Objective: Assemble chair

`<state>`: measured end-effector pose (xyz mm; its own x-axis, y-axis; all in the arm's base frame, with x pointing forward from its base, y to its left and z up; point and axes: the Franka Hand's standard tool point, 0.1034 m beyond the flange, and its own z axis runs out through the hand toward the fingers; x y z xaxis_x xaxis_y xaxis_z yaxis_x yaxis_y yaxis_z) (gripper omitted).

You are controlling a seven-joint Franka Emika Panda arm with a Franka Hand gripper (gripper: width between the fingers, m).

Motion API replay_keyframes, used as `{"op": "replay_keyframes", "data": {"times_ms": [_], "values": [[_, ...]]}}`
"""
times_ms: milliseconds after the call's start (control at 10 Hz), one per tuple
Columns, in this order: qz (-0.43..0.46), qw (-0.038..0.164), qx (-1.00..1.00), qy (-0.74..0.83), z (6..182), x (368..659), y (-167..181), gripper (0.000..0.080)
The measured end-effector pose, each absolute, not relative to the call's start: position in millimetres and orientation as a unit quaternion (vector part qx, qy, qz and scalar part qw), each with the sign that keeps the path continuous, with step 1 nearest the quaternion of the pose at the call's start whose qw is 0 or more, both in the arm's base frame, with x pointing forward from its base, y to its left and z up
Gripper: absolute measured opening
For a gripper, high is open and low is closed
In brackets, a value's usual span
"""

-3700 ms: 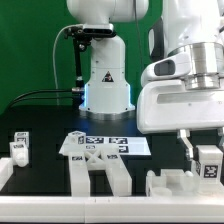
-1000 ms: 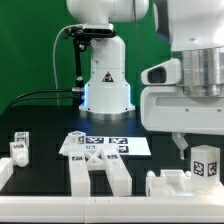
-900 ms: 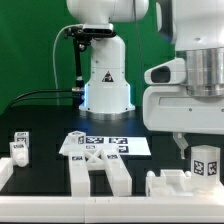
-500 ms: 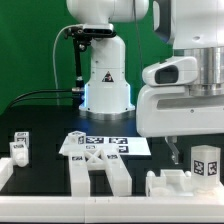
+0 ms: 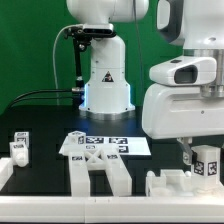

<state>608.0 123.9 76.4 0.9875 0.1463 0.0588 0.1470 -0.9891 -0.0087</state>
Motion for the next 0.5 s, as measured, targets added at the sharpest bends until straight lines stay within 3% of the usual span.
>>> {"op": "replay_keyframes", "data": {"times_ms": [100, 300, 500], "values": [[-0.028, 0.009, -0.999, -0.012, 76.2, 607.8, 124.2, 0.0284], [-0.028, 0.016, -0.998, 0.059, 75.7, 610.7, 122.8, 0.0284], [-0.034, 0.033, -0.972, 0.229, 74.8, 613.9, 120.5, 0.0284]]}}
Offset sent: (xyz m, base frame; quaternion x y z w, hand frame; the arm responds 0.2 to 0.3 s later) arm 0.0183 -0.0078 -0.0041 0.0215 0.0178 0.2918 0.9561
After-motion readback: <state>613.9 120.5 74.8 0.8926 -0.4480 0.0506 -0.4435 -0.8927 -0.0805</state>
